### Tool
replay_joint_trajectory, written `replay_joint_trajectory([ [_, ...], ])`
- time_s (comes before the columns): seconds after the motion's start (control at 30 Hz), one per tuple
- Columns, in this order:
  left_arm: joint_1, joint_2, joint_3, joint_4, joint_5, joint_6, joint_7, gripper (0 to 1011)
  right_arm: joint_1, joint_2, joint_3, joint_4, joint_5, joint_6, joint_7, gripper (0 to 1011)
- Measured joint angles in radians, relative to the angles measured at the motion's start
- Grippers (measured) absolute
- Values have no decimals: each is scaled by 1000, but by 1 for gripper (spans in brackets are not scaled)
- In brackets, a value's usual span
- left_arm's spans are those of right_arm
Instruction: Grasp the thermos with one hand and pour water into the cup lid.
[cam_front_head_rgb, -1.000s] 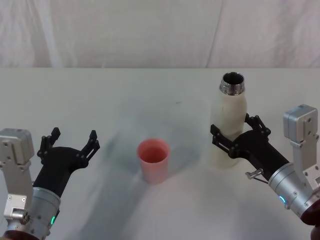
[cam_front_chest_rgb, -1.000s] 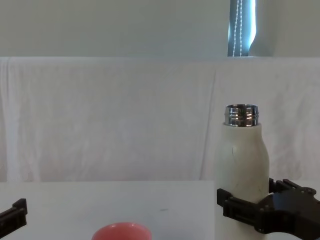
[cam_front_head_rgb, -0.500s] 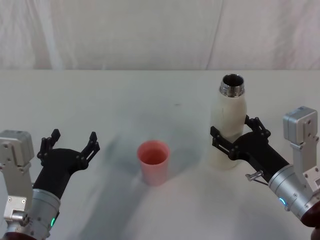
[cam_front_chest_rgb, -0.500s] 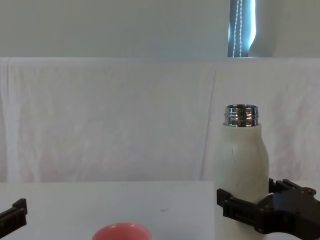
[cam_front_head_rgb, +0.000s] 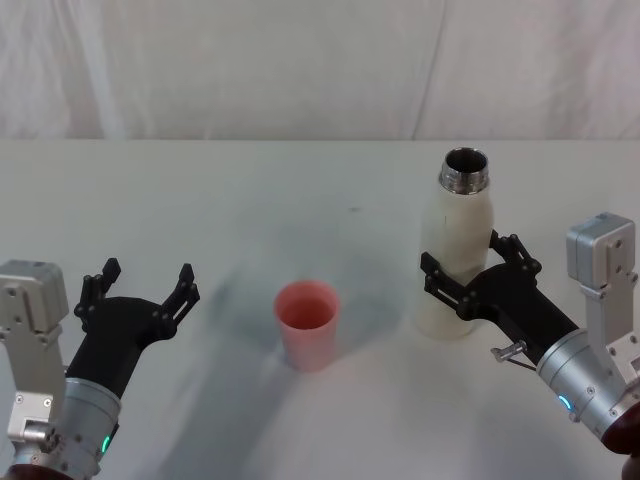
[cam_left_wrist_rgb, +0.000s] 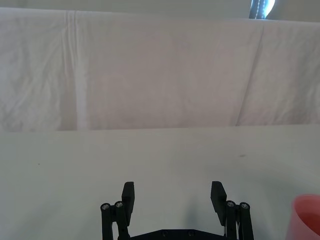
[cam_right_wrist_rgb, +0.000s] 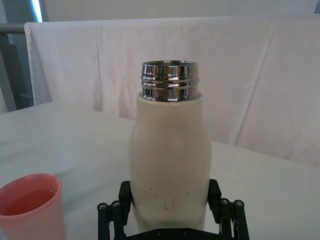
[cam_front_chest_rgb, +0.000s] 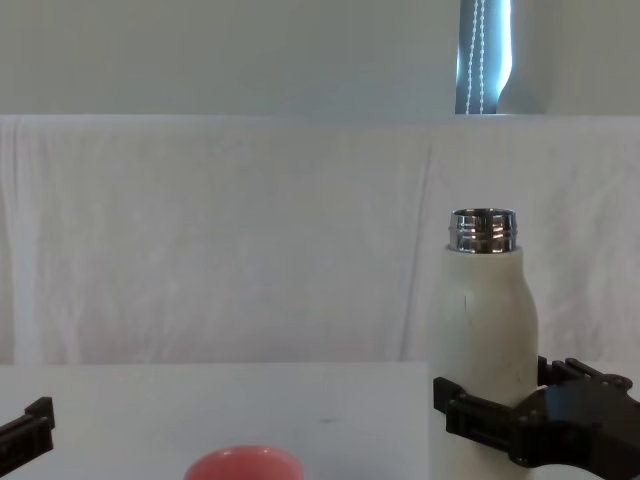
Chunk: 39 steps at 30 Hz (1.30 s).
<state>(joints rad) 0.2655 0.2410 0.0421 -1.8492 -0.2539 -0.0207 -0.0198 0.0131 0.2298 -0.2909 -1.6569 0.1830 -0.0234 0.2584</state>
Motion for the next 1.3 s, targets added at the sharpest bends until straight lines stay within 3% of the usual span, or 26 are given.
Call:
replay_joint_trajectory([
  [1.3,0,0,0,0,0,0,0,1001,-14,7,5,-12,8,1,6,1002],
])
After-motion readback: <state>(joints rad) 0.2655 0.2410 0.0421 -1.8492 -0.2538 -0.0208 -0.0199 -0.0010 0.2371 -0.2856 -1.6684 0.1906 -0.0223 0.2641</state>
